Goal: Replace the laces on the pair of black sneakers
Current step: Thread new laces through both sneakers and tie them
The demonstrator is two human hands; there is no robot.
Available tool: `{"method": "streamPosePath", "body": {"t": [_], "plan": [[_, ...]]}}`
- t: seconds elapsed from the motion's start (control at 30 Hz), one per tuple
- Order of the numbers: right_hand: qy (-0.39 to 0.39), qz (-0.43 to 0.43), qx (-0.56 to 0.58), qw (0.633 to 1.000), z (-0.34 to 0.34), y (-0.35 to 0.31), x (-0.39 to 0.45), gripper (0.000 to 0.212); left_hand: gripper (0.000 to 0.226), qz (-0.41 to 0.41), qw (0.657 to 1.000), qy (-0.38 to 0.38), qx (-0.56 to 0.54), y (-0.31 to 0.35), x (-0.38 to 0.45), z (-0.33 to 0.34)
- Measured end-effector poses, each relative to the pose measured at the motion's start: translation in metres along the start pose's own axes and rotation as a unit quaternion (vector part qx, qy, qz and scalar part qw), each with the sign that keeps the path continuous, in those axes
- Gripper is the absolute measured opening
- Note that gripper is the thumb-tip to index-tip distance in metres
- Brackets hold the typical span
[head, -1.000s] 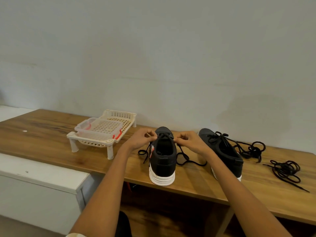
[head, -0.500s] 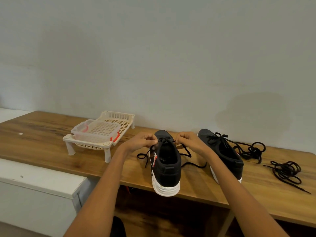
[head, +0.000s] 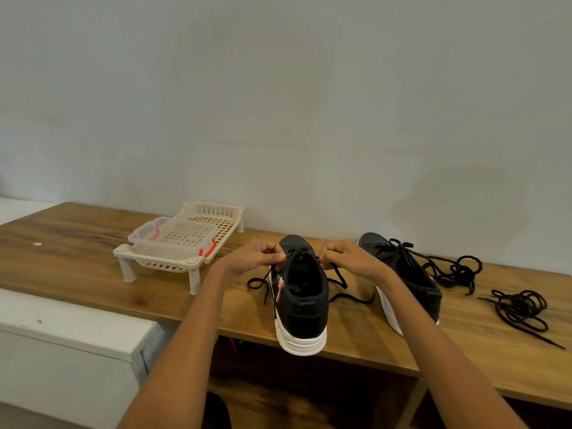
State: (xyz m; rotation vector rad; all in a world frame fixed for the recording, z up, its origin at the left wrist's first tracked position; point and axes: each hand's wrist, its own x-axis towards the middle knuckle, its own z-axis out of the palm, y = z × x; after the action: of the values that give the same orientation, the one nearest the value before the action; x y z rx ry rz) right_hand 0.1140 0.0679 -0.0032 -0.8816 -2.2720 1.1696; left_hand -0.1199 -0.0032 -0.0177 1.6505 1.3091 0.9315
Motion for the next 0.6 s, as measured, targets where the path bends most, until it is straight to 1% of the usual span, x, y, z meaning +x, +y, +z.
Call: {"method": "streamPosePath", "body": {"t": [0.13,0.23,0.3,0.33,0.4,0.47,0.53,0.6], "plan": [[-0.018,0.003,0.018,1.0,-0.002,0.001,0.001,0.031,0.008,-0.009,1.0,-0.001,0.016,-0.001,0.002,0.0],[-0.04,0.015,0.024,0.999,-0.005,-0.004,-0.002,0.027,0.01,-0.024,0.999,-0.01,0.039,0.0,0.001,-0.003],[-0.027,0.006,0.067,0.997,-0.007,-0.009,-0.006,0.028,0.022,-0.032,0.997,-0.001,0.068,0.005,-0.001,-0.006],[-0.015,-0.009,0.114,0.993,-0.009,-0.012,-0.008,0.031,0.029,-0.03,0.998,0.011,0.06,0.009,-0.003,-0.007],[0.0,-0.051,0.234,0.971,-0.014,-0.02,-0.011,0.036,0.036,-0.015,0.998,0.045,-0.038,0.022,-0.005,-0.008],[0.01,-0.098,0.34,0.935,-0.017,-0.032,-0.01,0.03,0.037,0.017,0.985,0.104,-0.139,0.038,-0.004,-0.009],[0.032,-0.129,0.436,0.89,-0.02,-0.048,-0.008,0.029,0.039,0.028,0.972,0.164,-0.168,0.056,0.002,-0.006],[0.051,-0.154,0.507,0.846,-0.024,-0.063,-0.002,0.03,0.04,0.02,0.97,0.201,-0.133,0.069,0.01,0.0]]}}
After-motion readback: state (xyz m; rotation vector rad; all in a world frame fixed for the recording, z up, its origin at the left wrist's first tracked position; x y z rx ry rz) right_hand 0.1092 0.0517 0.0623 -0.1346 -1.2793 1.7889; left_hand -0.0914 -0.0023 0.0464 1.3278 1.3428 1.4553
